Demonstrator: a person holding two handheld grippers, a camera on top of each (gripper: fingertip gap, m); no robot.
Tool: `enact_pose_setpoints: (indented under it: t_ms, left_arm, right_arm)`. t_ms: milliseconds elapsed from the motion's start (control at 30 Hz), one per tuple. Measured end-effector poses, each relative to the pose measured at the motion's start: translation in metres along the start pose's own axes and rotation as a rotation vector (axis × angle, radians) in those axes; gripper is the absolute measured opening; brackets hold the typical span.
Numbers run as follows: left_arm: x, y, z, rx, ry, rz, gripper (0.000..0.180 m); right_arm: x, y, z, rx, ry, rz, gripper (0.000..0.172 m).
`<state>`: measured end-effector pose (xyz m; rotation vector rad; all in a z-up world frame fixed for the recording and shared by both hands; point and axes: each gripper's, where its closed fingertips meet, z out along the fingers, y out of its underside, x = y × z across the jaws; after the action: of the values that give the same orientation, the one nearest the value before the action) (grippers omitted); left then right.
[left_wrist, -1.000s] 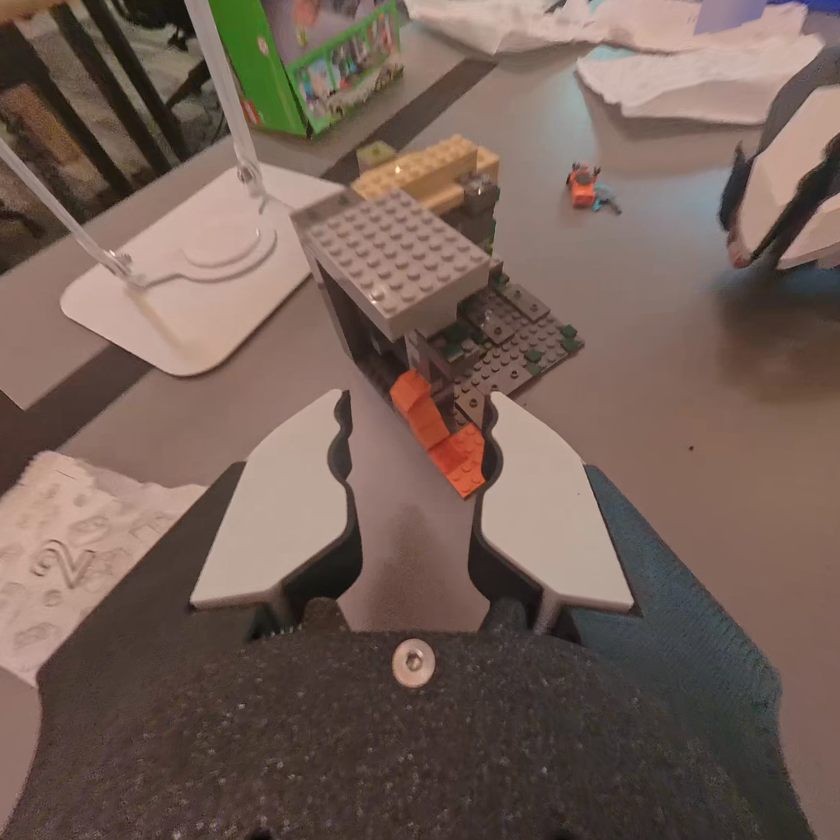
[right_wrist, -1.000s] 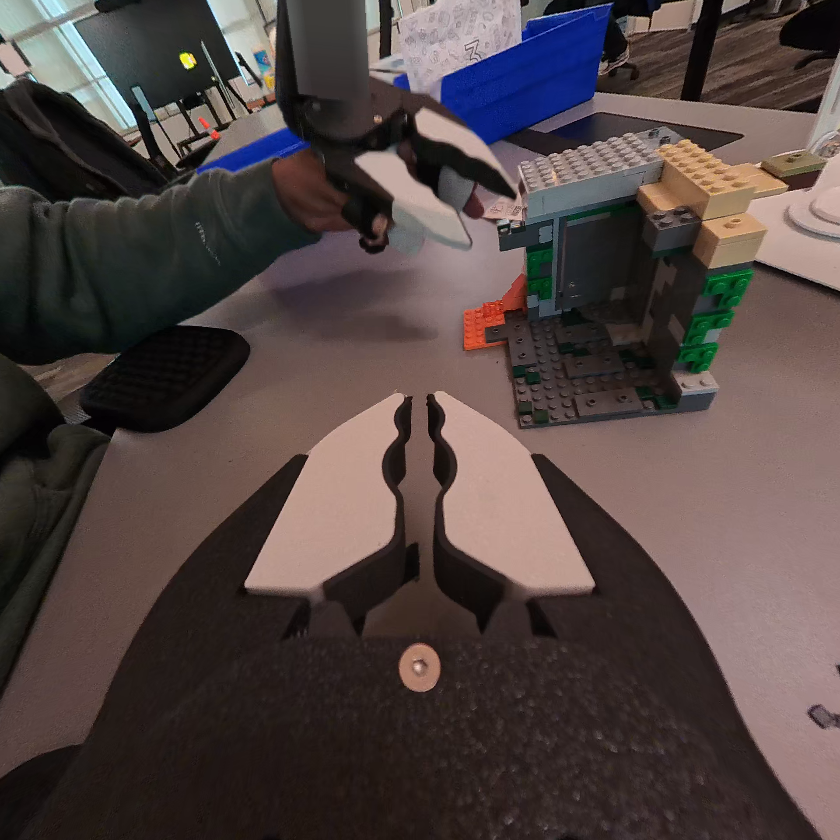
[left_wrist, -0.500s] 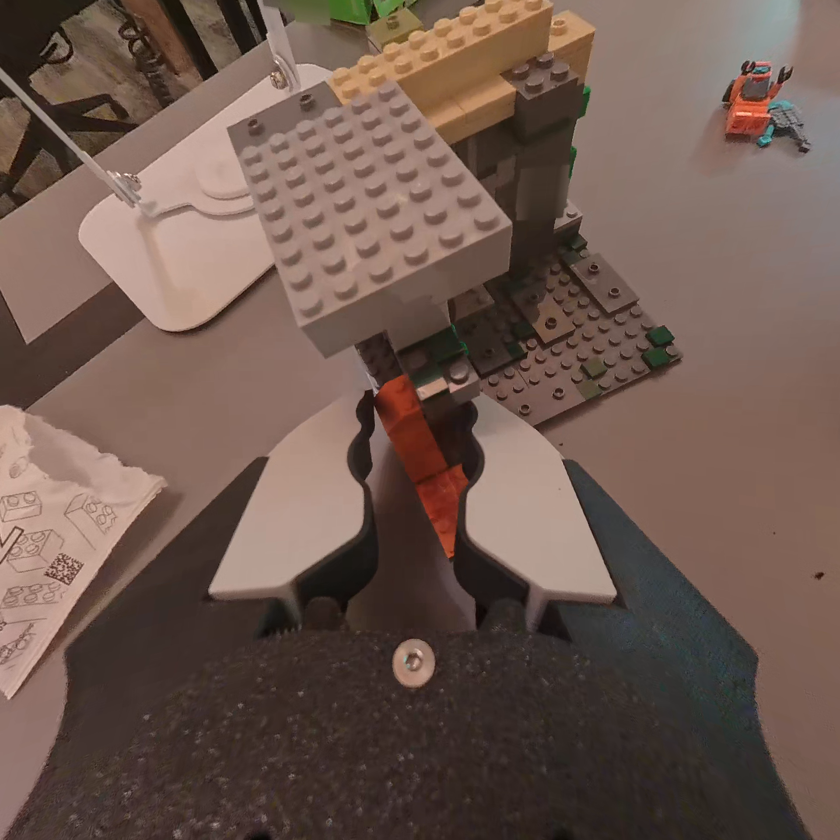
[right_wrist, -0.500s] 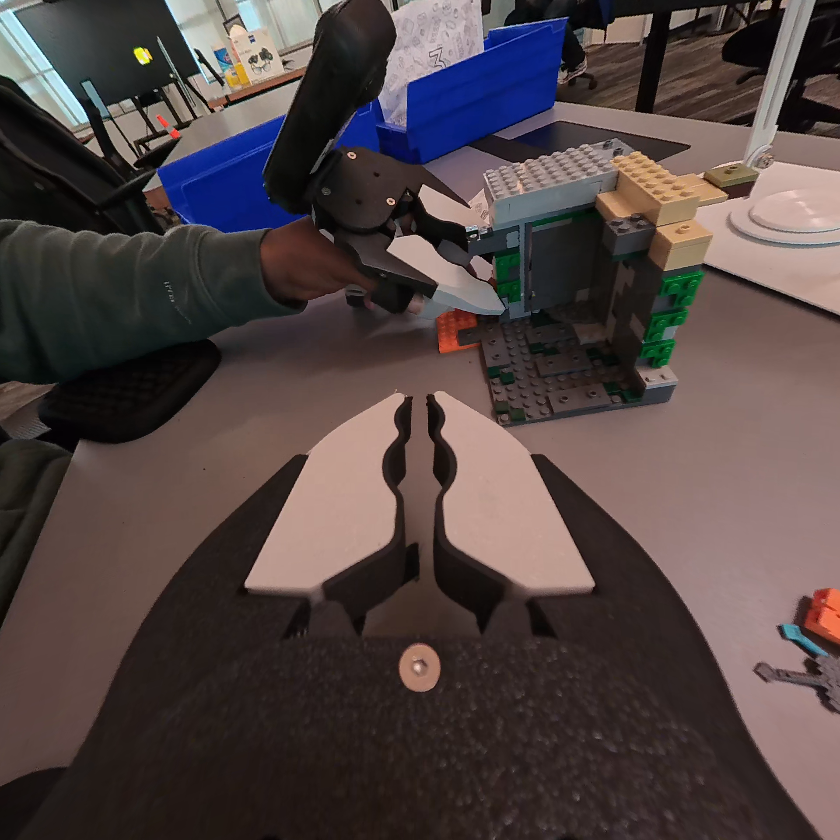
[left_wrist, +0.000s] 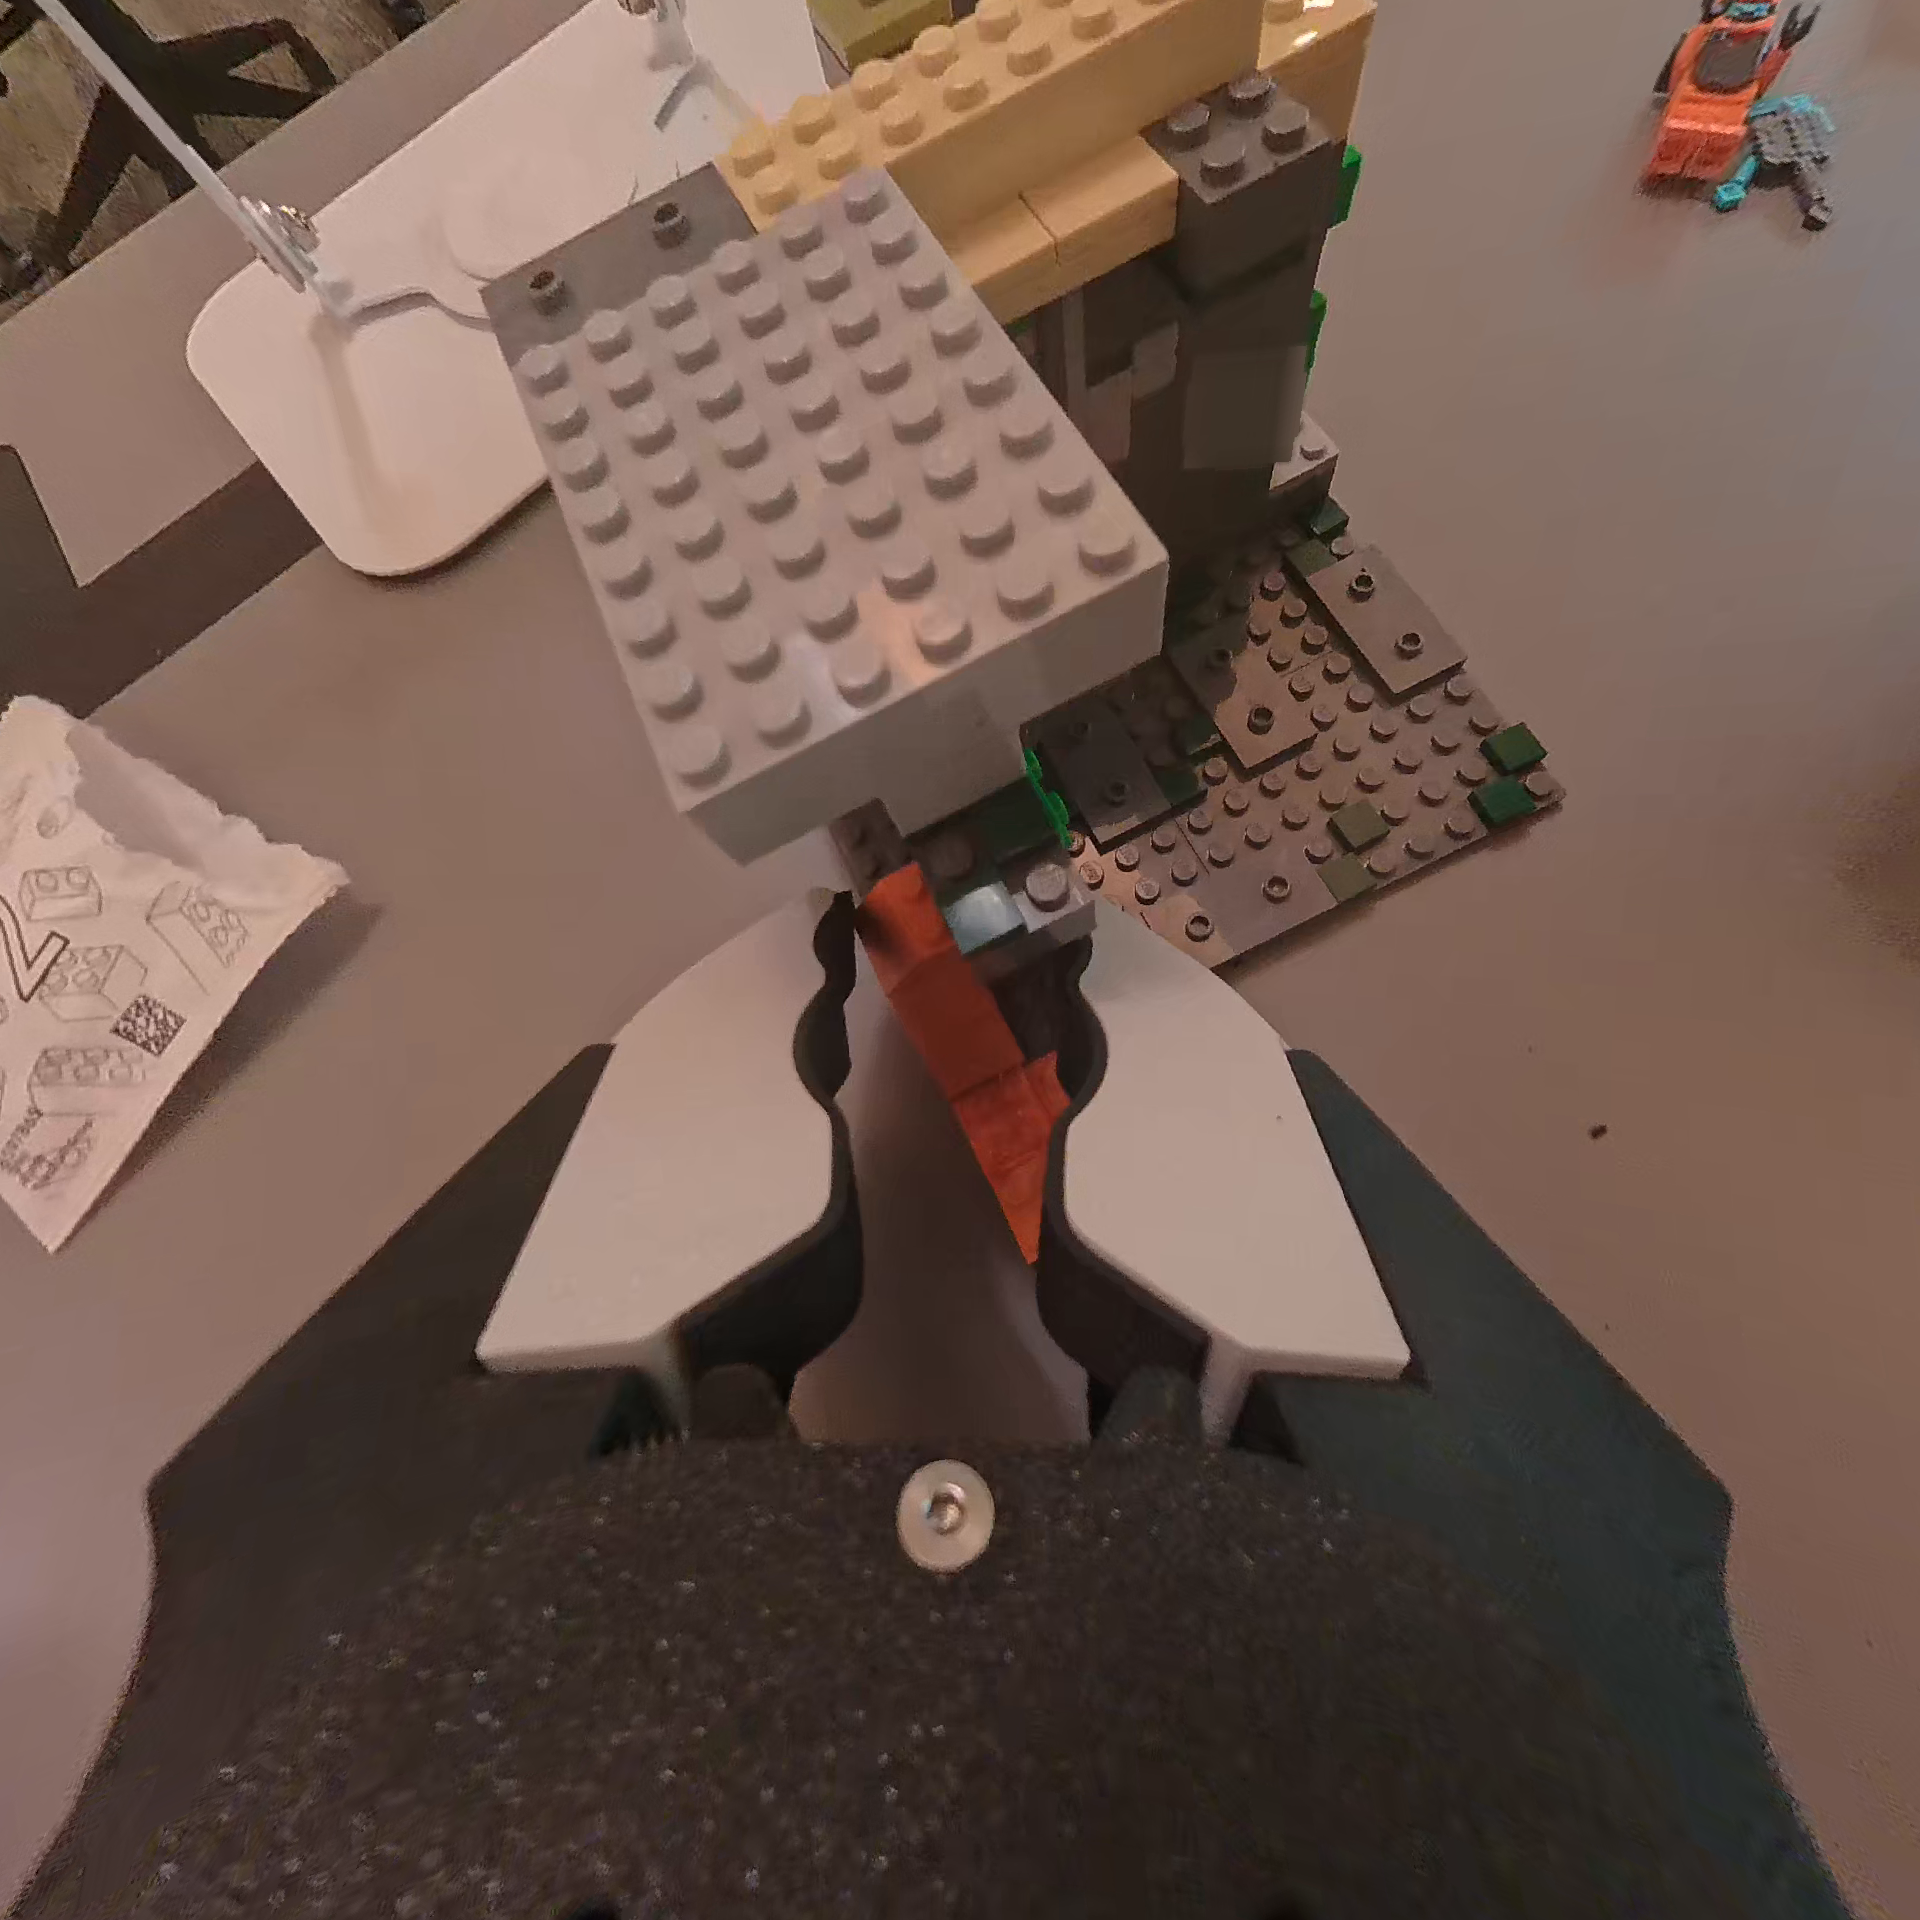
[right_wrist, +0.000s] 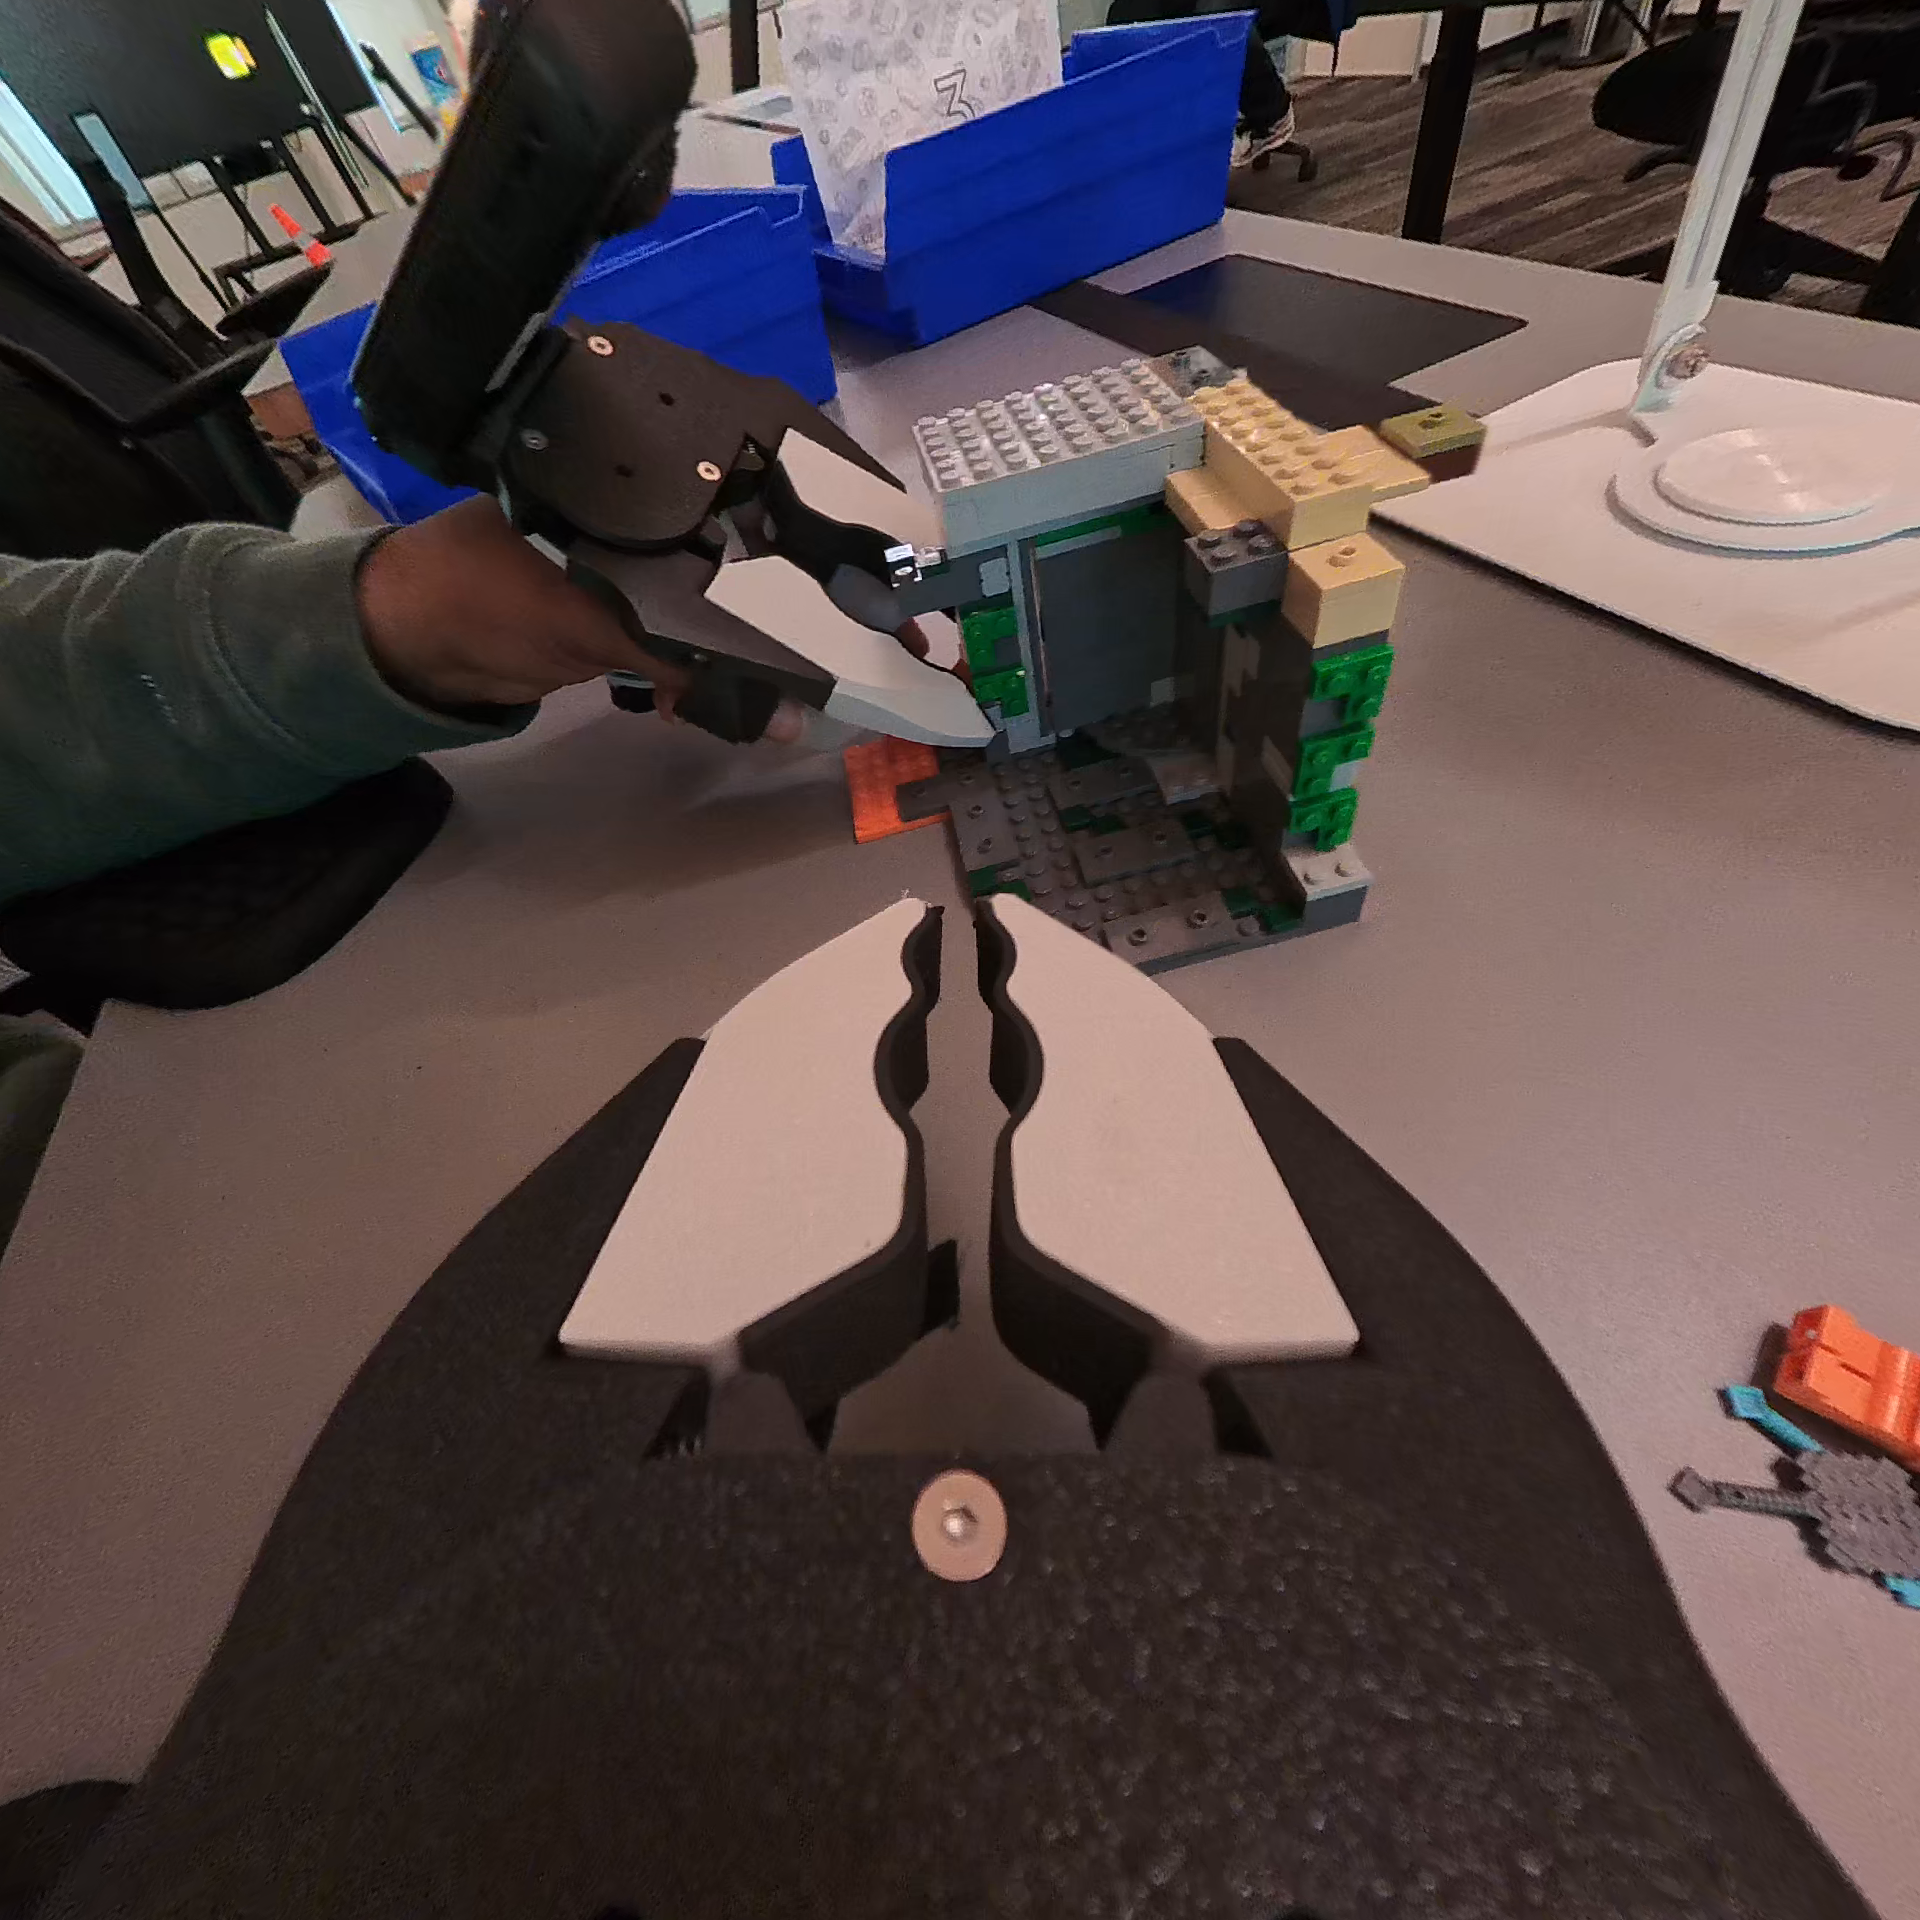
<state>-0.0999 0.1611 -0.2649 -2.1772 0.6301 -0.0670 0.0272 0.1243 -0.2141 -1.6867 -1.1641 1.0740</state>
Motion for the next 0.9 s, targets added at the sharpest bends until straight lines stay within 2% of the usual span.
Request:
enact_pose_setpoints:
  t_ms: [200, 500, 700, 800, 900]
  left_arm:
    - [0.008, 0.005, -0.009, 0.057, 0.021, 0.07, 0.037]
    - [0.015, 0.002, -0.01, 0.09, 0.062, 0.142, 0.029]
    - [0.021, -0.003, -0.017, 0.146, 0.189, 0.138, 0.033]
    - [0.022, -0.005, -0.026, 0.178, 0.256, 0.179, 0.034]
    - [0.021, -0.006, -0.029, 0.197, 0.285, 0.184, 0.037]
  right_arm:
    - [0.001, 0.007, 0.004, -0.036, 0.03, -0.043, 0.006]
    - [0.005, 0.003, 0.003, -0.006, 0.059, -0.054, 0.005]
    - [0.006, 0.004, 0.007, 0.004, 0.07, -0.067, 0.005]
    - [0.006, -0.002, 0.012, 0.019, 0.139, -0.129, 0.008]
    - [0.008, -0.02, 0.022, 0.029, 0.274, -0.318, 0.024]
